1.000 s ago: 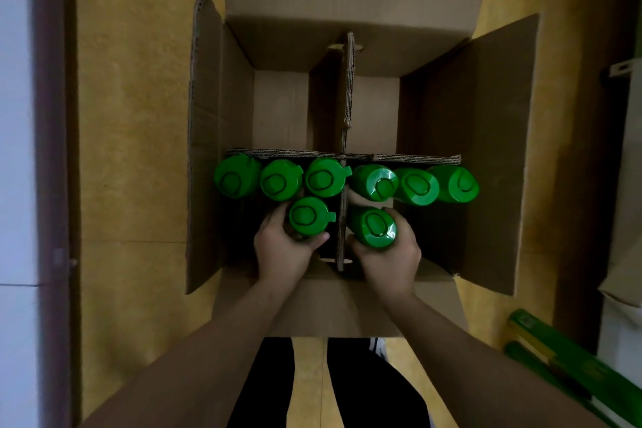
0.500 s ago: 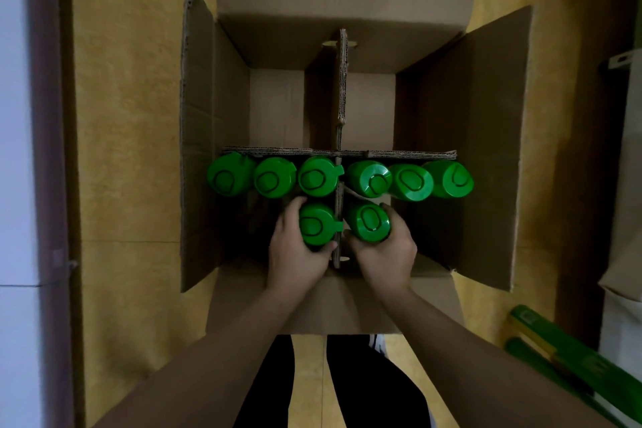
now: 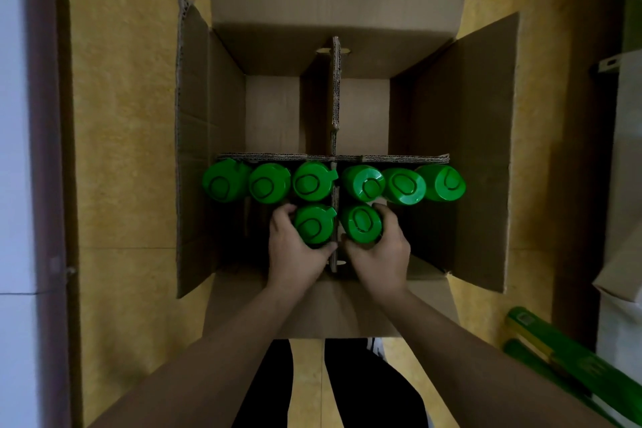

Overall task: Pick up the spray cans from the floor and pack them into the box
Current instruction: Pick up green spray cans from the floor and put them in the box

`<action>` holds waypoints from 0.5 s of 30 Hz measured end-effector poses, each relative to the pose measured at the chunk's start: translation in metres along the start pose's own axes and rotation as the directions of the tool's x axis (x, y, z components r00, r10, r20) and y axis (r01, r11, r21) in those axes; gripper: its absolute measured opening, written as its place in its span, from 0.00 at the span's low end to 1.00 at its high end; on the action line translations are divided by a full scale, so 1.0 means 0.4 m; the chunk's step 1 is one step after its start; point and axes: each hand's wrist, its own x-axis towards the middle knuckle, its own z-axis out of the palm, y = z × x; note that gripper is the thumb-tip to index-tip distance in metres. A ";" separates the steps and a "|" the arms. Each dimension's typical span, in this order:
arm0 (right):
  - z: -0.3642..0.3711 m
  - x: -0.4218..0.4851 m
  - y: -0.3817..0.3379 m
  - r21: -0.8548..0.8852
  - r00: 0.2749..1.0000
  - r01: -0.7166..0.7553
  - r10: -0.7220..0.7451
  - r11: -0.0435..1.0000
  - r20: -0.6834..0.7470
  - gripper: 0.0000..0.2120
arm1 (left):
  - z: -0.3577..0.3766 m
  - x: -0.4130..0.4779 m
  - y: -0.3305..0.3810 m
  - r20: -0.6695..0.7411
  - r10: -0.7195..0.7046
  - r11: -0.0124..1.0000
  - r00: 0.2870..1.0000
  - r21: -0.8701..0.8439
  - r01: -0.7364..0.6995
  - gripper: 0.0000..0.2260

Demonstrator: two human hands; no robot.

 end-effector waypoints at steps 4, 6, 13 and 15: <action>0.002 0.001 -0.014 0.016 1.000 -0.004 0.004 1.000 0.015 0.33 | -0.023 0.011 -0.009 -0.004 0.057 0.998 0.998 0.012 -0.057 0.33; 0.002 0.000 -0.014 0.037 1.000 -0.001 0.001 0.999 0.002 0.33 | -0.028 0.011 -0.010 -0.003 0.081 0.997 0.997 -0.006 -0.081 0.31; -0.003 -0.001 0.001 -0.008 0.999 0.002 -0.002 1.000 0.040 0.34 | -0.023 0.008 -0.015 -0.021 0.102 0.995 0.995 -0.012 -0.102 0.29; -0.008 0.003 0.001 -0.044 0.999 0.005 -0.003 0.999 0.047 0.36 | -0.025 0.013 -0.009 -0.002 0.077 0.996 0.997 0.036 -0.077 0.31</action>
